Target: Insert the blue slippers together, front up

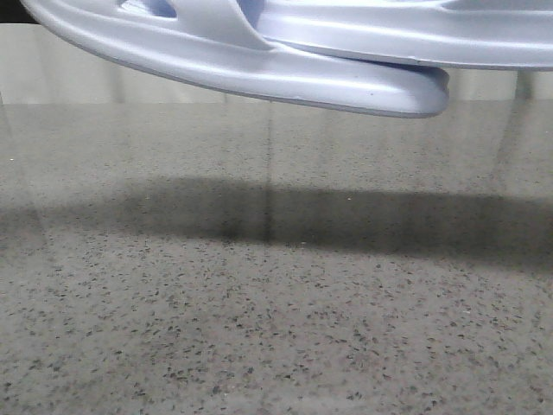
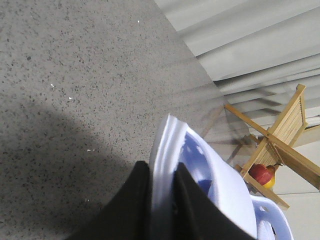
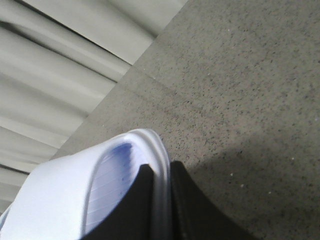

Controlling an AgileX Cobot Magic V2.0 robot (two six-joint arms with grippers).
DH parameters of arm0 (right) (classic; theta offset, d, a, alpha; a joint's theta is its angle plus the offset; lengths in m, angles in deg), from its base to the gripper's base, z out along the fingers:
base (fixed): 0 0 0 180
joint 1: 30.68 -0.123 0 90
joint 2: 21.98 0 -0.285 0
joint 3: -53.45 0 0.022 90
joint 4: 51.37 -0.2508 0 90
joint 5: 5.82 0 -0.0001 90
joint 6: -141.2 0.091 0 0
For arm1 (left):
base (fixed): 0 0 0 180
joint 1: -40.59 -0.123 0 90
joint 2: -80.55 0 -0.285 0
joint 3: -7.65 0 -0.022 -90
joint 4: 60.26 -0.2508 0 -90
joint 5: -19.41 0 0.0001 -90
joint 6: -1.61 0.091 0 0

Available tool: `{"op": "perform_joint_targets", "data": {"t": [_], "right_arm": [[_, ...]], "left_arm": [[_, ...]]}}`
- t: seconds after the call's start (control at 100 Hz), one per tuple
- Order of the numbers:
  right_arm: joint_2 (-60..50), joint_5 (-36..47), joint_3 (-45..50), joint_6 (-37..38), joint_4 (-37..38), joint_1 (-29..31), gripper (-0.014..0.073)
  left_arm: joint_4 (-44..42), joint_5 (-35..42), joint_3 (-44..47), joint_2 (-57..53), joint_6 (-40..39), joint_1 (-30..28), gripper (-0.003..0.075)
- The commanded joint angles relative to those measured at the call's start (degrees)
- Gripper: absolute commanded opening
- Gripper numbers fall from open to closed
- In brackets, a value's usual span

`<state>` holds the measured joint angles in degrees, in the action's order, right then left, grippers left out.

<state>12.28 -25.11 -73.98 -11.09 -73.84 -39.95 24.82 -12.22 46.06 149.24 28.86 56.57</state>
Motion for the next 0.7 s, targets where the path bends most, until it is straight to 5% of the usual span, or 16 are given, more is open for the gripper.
{"op": "perform_joint_targets", "data": {"t": [0.0,0.69], "right_arm": [[2.0,6.4,-1.8,-0.1,-0.8,-1.9,-0.0107],[20.4,28.8,-1.8,-0.1,-2.7,-25.1,-0.0107]], "left_arm": [[4.2,-2.3,-1.6,-0.5,1.3,0.4,0.0016],[12.7,-12.7,-1.6,-0.5,4.6,0.4,0.0016]]}}
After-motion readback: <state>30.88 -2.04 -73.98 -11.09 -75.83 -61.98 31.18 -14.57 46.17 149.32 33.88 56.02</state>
